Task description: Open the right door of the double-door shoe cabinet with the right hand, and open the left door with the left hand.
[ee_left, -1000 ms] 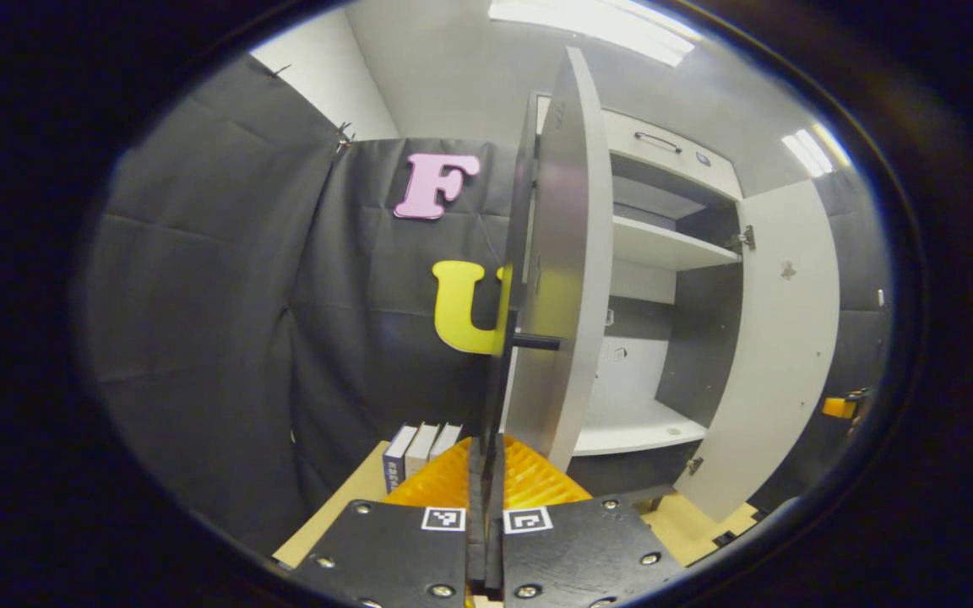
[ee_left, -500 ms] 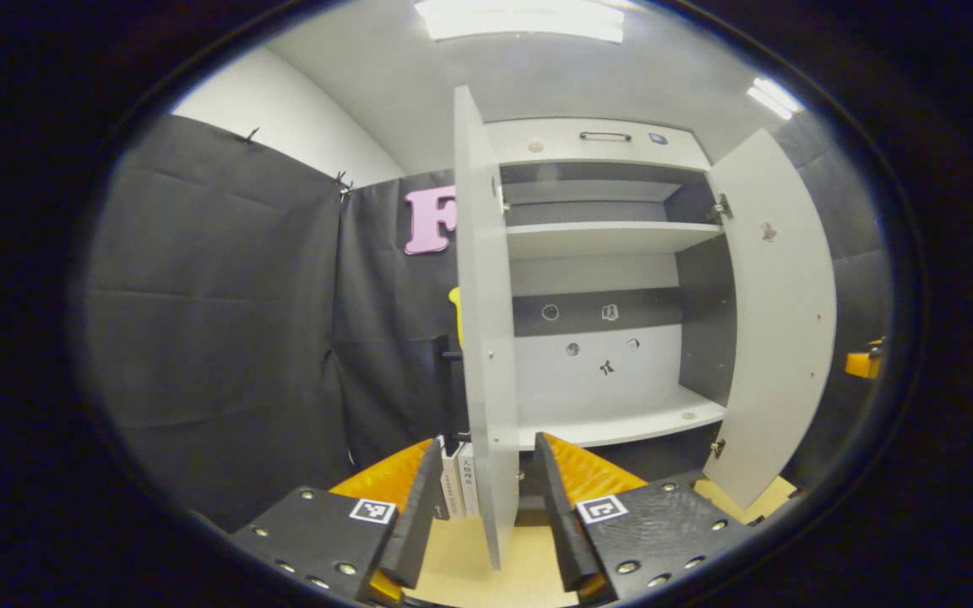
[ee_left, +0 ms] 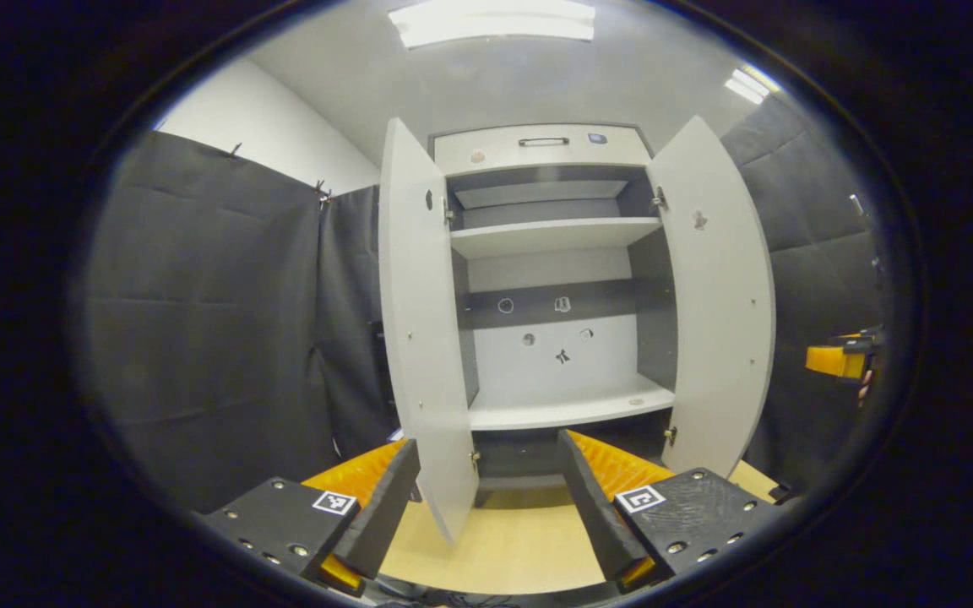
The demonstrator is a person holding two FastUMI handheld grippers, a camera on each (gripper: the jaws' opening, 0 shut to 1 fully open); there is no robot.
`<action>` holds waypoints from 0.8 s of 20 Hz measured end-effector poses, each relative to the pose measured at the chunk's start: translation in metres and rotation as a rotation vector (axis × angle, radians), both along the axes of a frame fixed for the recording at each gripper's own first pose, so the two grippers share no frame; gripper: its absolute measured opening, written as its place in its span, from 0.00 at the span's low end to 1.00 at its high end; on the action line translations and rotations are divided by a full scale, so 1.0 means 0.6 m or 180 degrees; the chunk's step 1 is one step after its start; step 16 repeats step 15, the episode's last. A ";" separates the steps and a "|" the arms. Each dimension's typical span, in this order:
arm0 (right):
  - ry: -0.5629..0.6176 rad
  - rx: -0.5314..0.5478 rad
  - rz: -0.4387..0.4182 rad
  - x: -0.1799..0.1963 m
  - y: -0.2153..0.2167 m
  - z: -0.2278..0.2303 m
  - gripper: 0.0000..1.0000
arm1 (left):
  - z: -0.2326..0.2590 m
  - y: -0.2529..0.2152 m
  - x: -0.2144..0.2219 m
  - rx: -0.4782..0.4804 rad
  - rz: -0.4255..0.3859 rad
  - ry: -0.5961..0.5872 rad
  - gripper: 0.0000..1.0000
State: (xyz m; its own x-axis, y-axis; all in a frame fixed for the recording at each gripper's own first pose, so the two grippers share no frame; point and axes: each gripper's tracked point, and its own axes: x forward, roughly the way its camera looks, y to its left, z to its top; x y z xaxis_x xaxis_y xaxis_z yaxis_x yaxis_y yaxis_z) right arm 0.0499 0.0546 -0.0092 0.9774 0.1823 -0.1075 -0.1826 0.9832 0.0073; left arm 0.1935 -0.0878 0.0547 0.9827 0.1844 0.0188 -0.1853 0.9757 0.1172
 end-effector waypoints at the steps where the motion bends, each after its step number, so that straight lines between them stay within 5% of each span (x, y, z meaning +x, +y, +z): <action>1: -0.0005 0.0003 0.0002 -0.006 0.001 -0.003 0.98 | -0.003 -0.004 -0.001 -0.0047 -0.0013 0.0020 0.95; 9: -0.0098 0.0058 -0.0053 0.011 0.034 -0.015 0.98 | -0.010 -0.008 -0.008 -0.0410 -0.0040 -0.0048 0.95; 16: -0.0226 0.0100 -0.0063 0.035 0.081 -0.003 0.98 | 0.004 0.004 0.014 -0.0365 -0.0087 -0.0172 0.95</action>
